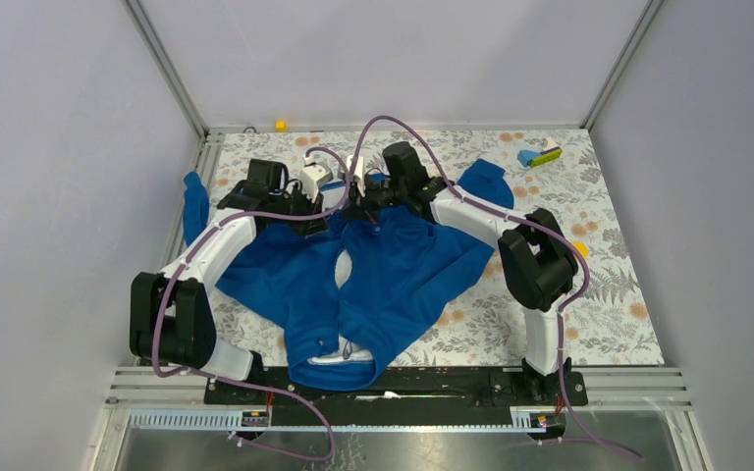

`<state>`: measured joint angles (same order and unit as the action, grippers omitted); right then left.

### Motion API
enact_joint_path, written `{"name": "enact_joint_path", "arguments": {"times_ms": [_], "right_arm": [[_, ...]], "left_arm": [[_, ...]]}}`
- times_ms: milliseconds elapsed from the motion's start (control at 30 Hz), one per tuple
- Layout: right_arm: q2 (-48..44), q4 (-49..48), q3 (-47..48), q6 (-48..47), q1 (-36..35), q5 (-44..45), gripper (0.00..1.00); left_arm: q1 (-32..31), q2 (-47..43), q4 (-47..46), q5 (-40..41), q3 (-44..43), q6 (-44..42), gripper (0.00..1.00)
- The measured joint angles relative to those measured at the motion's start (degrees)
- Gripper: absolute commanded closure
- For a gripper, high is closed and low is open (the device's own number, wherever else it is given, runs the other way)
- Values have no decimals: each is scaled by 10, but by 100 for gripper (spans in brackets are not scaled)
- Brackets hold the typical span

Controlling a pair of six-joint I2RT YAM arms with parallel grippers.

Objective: Zip up the jacket

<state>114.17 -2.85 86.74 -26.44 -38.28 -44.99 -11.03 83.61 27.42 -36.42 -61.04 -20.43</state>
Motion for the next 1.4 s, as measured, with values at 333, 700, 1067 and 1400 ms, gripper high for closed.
{"name": "enact_joint_path", "arguments": {"times_ms": [333,700,1067,1400], "right_arm": [[-1,-46,-22,-2,-8,17,100],[-9,-69,-35,47,31,45,96],[-31,114,1,-56,56,-26,100],[-31,219,24,-155,56,-67,100]], "left_arm": [[-8,-31,0,9,15,-25,100],[-22,-46,-30,20,31,-18,100],[-26,-49,-9,-28,28,-57,100],[-80,-49,101,-3,-49,-131,100]]}}
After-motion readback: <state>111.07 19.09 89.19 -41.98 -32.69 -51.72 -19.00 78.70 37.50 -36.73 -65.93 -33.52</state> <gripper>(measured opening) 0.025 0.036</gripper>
